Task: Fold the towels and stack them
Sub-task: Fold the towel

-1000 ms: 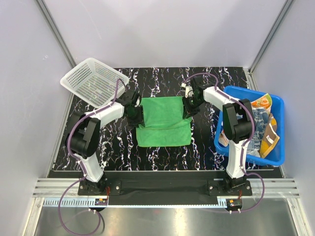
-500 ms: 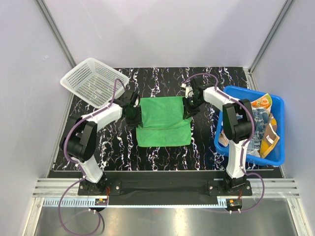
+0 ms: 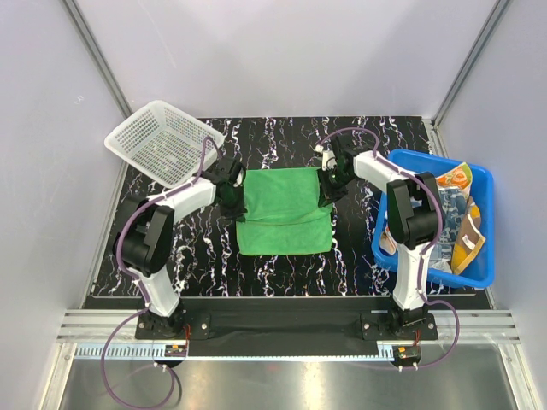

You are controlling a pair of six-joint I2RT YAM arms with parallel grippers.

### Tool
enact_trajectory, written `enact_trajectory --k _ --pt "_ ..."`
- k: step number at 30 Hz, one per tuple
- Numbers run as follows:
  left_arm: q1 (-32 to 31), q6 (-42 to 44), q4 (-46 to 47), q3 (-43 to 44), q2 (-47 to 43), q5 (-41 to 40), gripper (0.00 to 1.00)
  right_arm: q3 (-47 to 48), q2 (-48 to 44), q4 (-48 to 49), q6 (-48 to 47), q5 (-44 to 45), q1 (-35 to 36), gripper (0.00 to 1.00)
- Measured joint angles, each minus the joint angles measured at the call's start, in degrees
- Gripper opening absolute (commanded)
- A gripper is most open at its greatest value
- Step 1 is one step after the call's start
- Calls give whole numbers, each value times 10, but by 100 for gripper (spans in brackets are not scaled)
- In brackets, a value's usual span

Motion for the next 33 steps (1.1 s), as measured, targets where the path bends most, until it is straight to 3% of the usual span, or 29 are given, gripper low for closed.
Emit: enact_trajectory --k 10,26,33 --pt "5 -1 -38 29 -10 -1 0 -11 -68 17 8 16 0 0" --pt "42 -45 -52 17 -78 71 0 -163 -215 118 45 45 0 0" --pt "48 -74 -54 13 -99 88 0 -170 -254 136 57 45 0 0"
